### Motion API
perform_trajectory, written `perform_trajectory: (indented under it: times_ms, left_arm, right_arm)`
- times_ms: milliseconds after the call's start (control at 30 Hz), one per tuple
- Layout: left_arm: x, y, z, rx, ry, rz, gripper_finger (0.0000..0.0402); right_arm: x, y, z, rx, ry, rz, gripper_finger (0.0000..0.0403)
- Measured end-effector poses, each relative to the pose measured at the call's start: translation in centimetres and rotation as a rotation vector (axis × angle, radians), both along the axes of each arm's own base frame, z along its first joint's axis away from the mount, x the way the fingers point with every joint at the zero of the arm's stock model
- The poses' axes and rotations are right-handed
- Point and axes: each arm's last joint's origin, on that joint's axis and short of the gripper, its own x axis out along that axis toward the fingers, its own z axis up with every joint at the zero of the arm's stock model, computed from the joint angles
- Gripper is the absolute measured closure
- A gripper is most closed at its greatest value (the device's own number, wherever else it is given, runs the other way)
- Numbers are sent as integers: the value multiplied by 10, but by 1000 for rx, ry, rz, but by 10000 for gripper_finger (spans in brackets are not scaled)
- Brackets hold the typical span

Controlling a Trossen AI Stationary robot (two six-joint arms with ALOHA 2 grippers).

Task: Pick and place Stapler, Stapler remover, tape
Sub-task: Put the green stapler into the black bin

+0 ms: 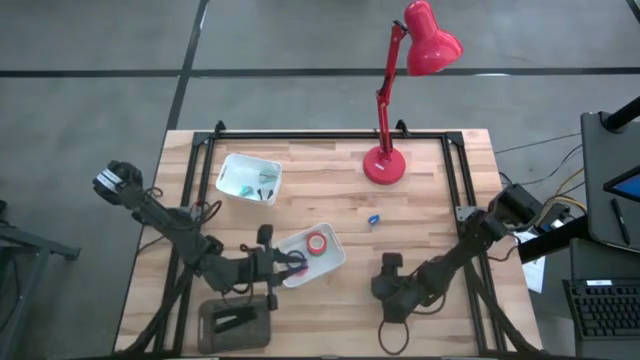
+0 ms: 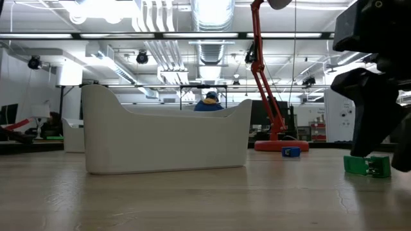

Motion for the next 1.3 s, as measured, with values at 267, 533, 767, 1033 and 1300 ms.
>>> perform_trajectory:
  times_ms: [267,533,767,1033,1300]
  left_arm:
    - [1,0,0,-1,-1,1,337]
    - [1,0,-1,-1,1,1,337]
    - [1,0,-1,-1,0,1,337]
    - [1,0,-1,17,4,-1,337]
    - [6,-6,-9,177,47,-157,337]
  right_arm:
    - [4,5,-3,-40,76,-20,182]
    - [4,6,-3,-25,88,-37,229]
    - [2,5,-3,-13,110,-55,305]
    - [4,7,0,-13,103,-45,356]
    - [27,25,35,15,-4,62,345]
